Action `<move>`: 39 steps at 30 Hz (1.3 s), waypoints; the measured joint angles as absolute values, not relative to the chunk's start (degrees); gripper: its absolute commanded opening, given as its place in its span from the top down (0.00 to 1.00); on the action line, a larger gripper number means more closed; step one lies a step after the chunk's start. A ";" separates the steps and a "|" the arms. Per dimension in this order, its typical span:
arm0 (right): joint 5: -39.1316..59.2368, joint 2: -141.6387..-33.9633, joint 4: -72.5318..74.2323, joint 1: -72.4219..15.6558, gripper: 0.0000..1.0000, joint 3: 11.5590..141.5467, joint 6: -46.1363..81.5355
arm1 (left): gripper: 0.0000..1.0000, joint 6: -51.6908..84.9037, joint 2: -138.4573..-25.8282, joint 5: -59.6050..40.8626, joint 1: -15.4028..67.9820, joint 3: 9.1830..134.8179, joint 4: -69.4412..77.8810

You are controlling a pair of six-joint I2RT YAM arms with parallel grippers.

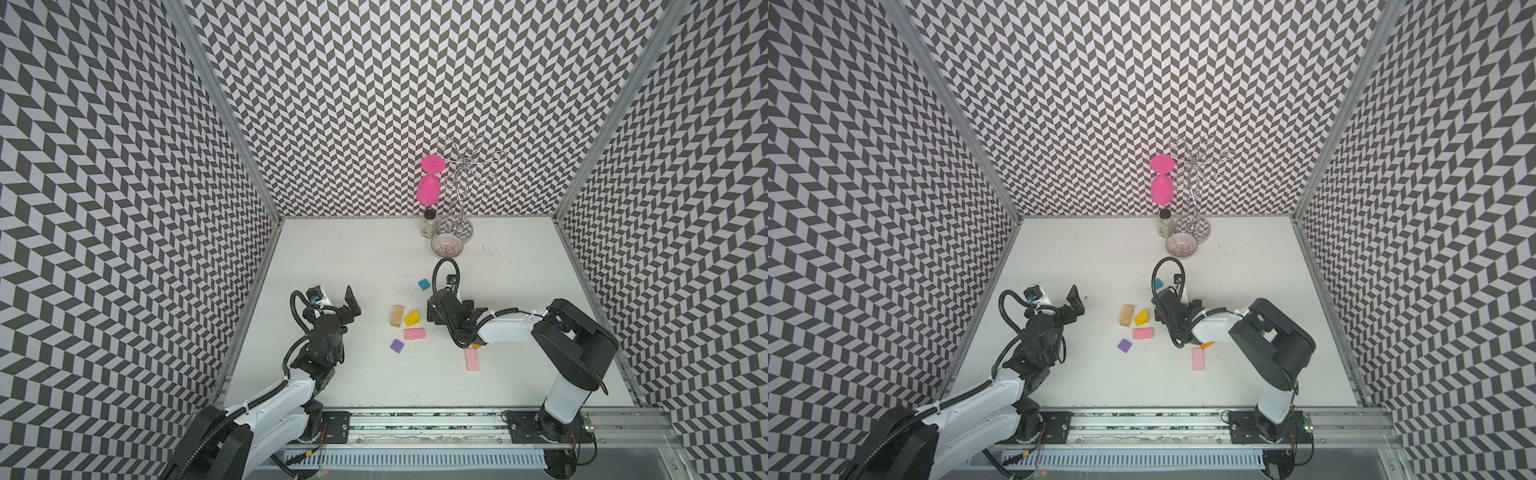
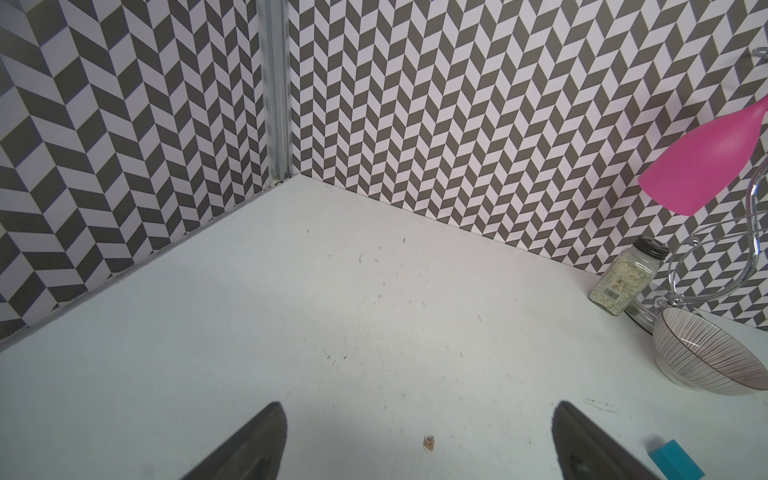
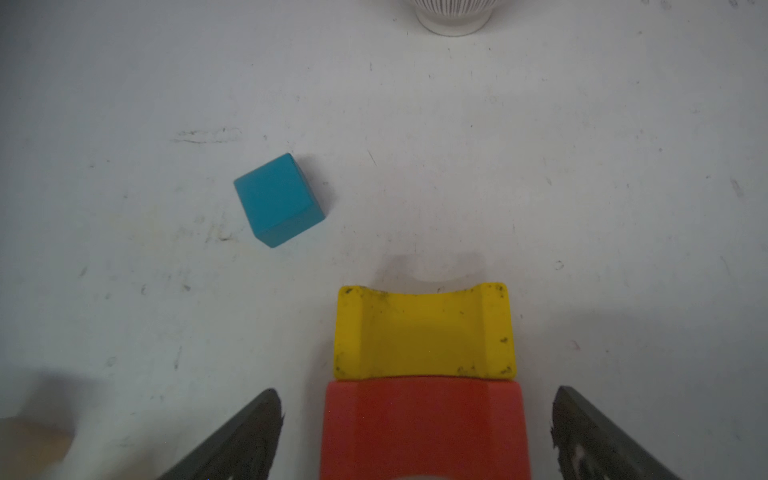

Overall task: Build the wood block tower
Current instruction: 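Set the red arch block against the yellow arch block and release, then move the right gripper to the orange block and grasp it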

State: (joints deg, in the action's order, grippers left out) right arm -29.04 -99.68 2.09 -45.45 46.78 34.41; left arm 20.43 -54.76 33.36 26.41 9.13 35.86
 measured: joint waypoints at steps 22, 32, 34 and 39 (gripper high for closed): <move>-32.21 -58.78 1.17 -45.45 0.02 20.16 38.22 | 0.00 20.45 -54.76 33.34 26.33 9.13 35.88; -27.81 -65.12 4.67 -45.30 0.00 18.55 38.41 | 0.00 20.43 -55.02 33.34 26.33 9.21 35.88; -27.24 -67.77 4.38 -45.25 0.01 19.14 38.70 | 0.00 20.45 -55.13 33.34 26.33 9.23 35.81; -25.41 -71.75 3.14 -45.21 0.00 20.86 39.31 | 0.00 20.43 -55.13 33.34 26.33 9.23 35.83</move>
